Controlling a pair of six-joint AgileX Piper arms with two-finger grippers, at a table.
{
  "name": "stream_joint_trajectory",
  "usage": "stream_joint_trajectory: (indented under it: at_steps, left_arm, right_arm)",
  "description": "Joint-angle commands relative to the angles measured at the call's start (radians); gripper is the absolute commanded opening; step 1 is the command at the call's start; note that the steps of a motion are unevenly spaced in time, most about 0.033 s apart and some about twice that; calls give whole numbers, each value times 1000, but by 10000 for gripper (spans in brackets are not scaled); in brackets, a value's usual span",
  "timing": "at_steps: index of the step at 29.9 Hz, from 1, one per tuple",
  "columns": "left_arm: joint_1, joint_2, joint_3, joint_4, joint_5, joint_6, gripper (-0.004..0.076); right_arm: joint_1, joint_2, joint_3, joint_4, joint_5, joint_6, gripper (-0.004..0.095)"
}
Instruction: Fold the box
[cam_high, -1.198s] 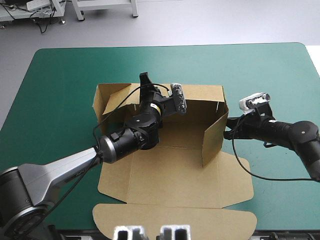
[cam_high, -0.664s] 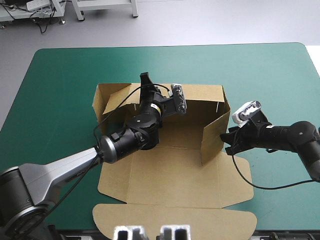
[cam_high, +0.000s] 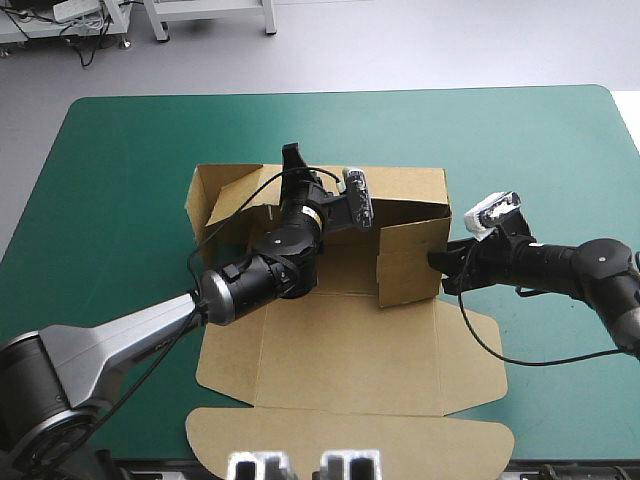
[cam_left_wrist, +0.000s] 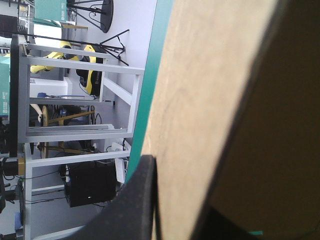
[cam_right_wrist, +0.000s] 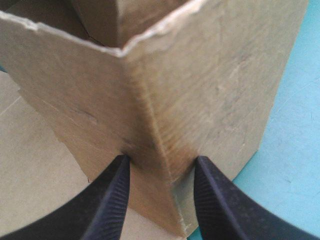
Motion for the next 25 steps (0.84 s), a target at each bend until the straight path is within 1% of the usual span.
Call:
stream_joint_trajectory:
  at_steps: [1,6,8,11,15,19,21,22,25]
  left_arm:
    - [-10,-17,-4,-77,-67,-22,-9]
    - [-10,-17,-4,-77,-89,-21,-9]
    - [-10,-17,-4,-77,-94,-13,-9]
    - [-10,-17,-4,-77,-101,-3,-9]
    - [-10,-17,-4,-90,-110,3,-9]
    - [-10,-17,-4,-159,-153,85,-9]
    - [-10,-17,-4,-191,-163,104,-9]
    - [-10,-17,-4,-193,-162,89,-9]
    - [-10,-17,-4,-193,-154,84,-9]
  right_arm:
    - [-1,12,-25,119,-15,-37,408]
    - [-1,78,-25,231,-20,-178,405]
    - [-1,102,-25,287,-42,-222,394]
    - [-1,125,-25,348,-100,-256,317]
    - [-1,132,-25,358,-145,-302,202]
    - [2,132,-25,412,-150,-383,189]
    - [12,132,-25,446,-175,-409,172]
    - [19,132,-25,451,-186,-419,146]
    - [46,132,-25,444,-243,-421,-6]
